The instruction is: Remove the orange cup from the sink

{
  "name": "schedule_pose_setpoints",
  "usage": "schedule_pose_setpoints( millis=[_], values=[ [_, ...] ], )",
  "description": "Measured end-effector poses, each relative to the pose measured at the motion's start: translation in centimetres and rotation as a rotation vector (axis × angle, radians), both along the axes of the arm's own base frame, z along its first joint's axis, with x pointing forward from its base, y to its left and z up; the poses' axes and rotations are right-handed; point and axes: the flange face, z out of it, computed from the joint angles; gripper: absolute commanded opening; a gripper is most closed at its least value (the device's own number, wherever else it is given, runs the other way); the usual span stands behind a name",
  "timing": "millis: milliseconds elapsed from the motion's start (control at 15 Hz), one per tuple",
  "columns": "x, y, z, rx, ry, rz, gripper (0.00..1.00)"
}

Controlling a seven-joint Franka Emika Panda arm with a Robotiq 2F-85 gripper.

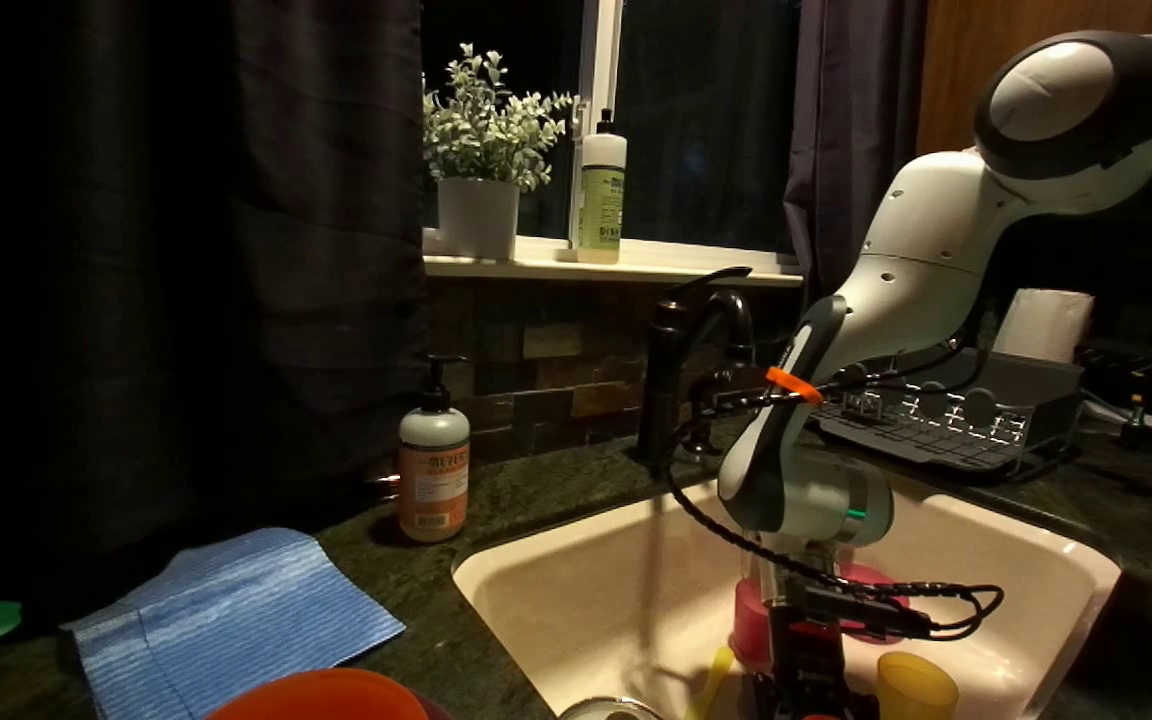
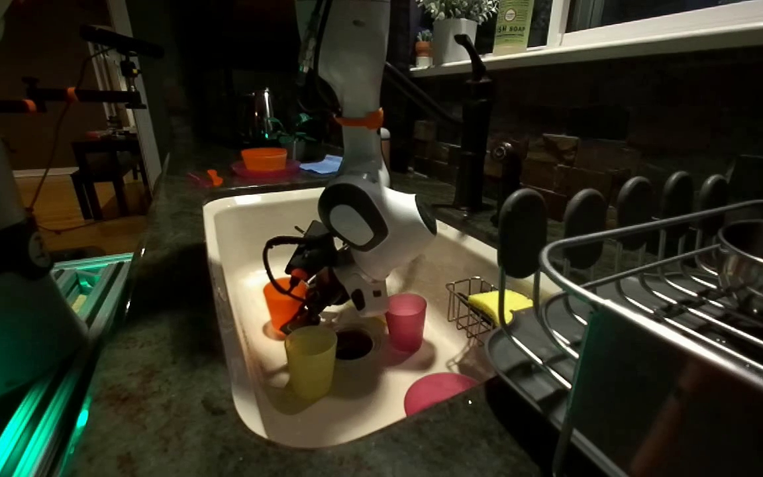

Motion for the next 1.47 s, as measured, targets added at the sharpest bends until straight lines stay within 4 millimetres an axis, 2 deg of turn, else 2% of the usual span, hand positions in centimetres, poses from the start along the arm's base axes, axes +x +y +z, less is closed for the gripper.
schedule_pose_setpoints(
  millis=[267, 533, 867, 1267, 1467],
  values=[
    [0.1, 0.3, 1.8, 0.003, -0.019, -0.018, 0.44],
    [-1.0, 0.2, 5.0, -0.001, -0.069, -0.028, 0.44],
    [-3.2, -1.6, 9.0, -0.07, -0.211, -0.094, 0.44],
    [-2.9, -3.8, 13.3, -0.149, -0.4, -0.244, 0.44],
    [-3.5, -4.7, 15.4, -0.192, -0.467, -0.276, 0.44]
  ],
)
